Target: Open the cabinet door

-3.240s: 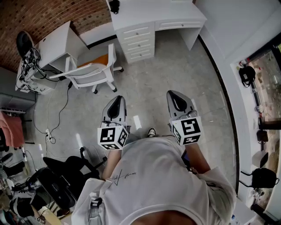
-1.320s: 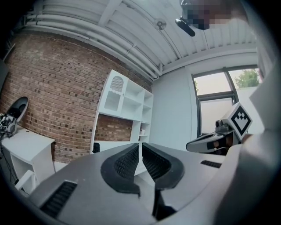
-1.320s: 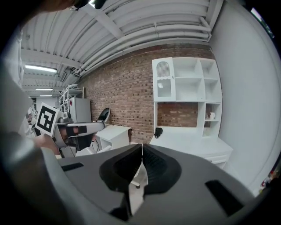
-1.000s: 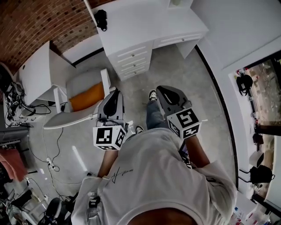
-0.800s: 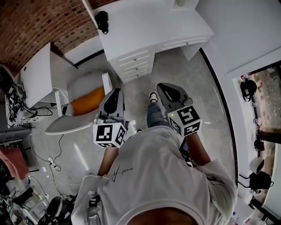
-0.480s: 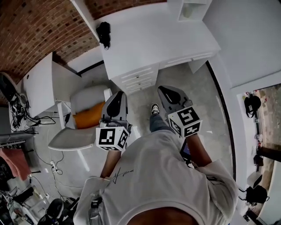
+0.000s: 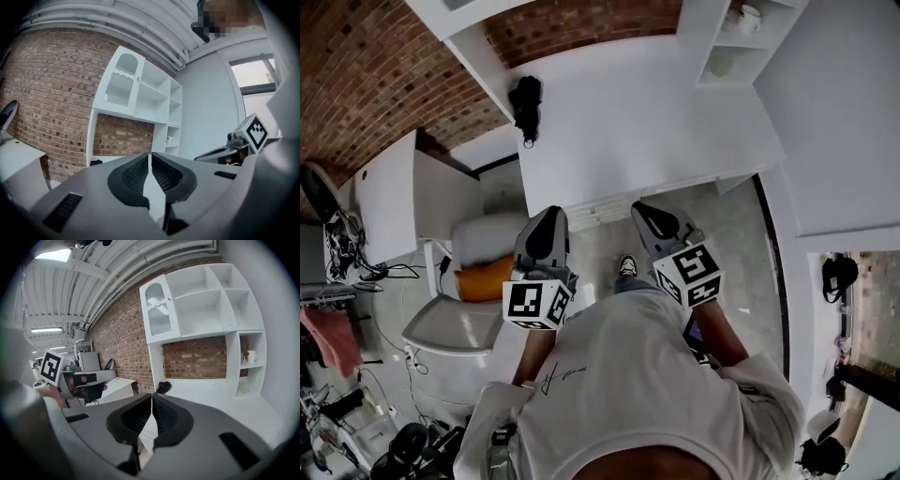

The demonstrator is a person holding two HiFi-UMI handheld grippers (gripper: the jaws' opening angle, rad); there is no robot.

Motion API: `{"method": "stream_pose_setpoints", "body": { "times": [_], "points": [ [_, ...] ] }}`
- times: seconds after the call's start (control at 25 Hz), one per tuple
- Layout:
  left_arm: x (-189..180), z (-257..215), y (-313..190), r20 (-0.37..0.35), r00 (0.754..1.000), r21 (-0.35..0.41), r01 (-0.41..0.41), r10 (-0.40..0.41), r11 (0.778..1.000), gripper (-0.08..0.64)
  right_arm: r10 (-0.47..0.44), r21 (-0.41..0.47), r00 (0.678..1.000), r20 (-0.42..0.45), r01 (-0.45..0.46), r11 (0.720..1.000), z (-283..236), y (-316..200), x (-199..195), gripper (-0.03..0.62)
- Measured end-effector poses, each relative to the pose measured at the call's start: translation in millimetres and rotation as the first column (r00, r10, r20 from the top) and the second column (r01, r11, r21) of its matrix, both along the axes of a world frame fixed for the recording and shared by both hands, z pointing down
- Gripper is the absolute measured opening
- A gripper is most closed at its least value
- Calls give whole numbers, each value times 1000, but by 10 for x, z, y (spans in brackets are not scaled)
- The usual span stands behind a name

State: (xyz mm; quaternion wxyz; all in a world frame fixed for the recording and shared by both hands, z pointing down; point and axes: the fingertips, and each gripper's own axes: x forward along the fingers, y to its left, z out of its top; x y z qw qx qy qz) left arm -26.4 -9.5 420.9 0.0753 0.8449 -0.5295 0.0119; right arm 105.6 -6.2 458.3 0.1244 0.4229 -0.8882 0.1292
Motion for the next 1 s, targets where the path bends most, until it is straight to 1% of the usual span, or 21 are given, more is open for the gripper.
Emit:
{"method": "stream_pose_setpoints", "body": {
  "times": [0.12,0.24,0.32,0.36,0.48,0.72,0.88,1.0],
  "points": [
    [96,-70,-246,-1,1000,6,22,-22,1000,32,-21,-5,1000,10,21,1000,-21,-305,86,26],
    [93,-102,-403,4,999,8,48,-49,999,32,-42,-11,999,20,43,999,-23,-538,71,26],
    [56,-81,-482,12,998,-5,67,-67,998,32,-55,-17,998,32,56,998,-9,-651,29,26],
    [30,-56,-517,17,997,-18,76,-76,997,21,-64,-19,997,36,65,998,1,-694,-1,26],
    [-60,9,-608,22,995,-47,97,-96,994,17,-95,-15,995,32,95,995,21,-768,-112,26],
    [-267,-25,-857,-6,997,-26,76,-76,997,17,-91,6,996,-4,91,996,-42,-920,-372,26],
    [-367,-130,-1067,-22,998,10,51,-51,999,15,-105,36,994,-33,106,994,-176,-1065,-569,26],
    [-467,-193,-1215,-28,999,21,40,-40,999,16,-106,52,994,-20,107,993,-303,-1194,-736,26]
  ]
}}
